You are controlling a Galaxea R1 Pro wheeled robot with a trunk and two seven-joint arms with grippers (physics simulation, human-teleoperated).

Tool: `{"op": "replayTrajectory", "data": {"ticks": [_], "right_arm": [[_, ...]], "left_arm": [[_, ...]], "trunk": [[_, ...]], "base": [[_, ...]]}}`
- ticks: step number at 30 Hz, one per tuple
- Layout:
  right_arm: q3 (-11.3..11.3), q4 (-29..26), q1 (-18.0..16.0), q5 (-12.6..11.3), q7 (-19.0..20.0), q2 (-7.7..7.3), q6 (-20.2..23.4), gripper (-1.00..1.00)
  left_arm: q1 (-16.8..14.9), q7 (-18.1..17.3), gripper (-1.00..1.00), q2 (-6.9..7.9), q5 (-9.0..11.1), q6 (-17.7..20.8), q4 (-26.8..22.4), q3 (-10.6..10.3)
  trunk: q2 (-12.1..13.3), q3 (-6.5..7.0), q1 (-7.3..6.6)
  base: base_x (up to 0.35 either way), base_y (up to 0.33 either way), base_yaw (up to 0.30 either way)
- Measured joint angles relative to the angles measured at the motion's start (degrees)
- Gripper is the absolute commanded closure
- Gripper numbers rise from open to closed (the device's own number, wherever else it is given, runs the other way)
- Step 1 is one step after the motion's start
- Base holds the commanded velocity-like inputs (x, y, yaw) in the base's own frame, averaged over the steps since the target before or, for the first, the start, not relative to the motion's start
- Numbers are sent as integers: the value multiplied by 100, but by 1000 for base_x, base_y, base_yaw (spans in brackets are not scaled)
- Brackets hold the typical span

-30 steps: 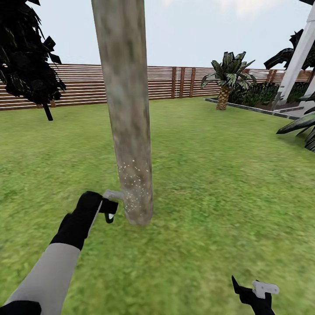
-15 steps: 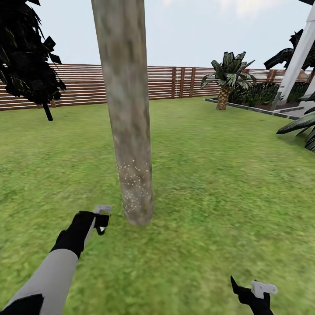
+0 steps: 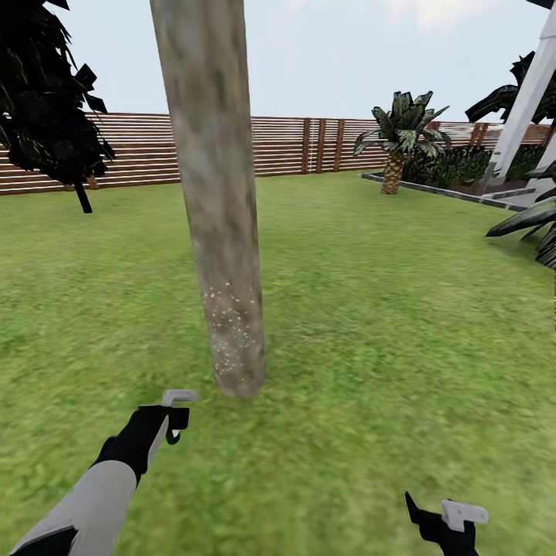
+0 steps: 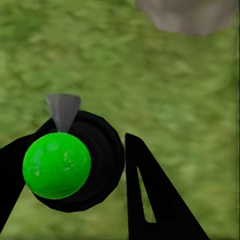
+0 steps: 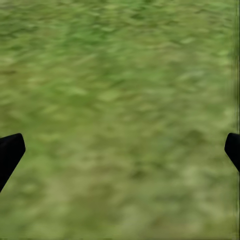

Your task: In the garden, pick up the pesticide atomizer on the floor and spray pesticide onto both trees until each tree trunk is fully covered.

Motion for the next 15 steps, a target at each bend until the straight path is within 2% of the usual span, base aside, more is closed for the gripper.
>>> {"op": "replayTrajectory", "data": {"ticks": [5,8,11,15], "right_arm": [[0,6,0,0,-4,2,-7,-100],[0,12,0,0,-5,4,-7,-100],[0,13,0,0,-8,5,-7,-100],[0,13,0,0,-12,5,-7,-100]], "left_arm": [[3,2,100,-28,13,-9,2,7],[6,3,100,-108,12,-23,3,4],[11,10,100,-180,0,-42,2,3],[12,7,100,-188,-7,-52,2,5]], "trunk": [[0,0,0],[0,0,0],[0,0,0],[0,0,0]], "base": [[20,-271,0],[1,-272,63],[0,-272,212],[0,-272,269]]}}
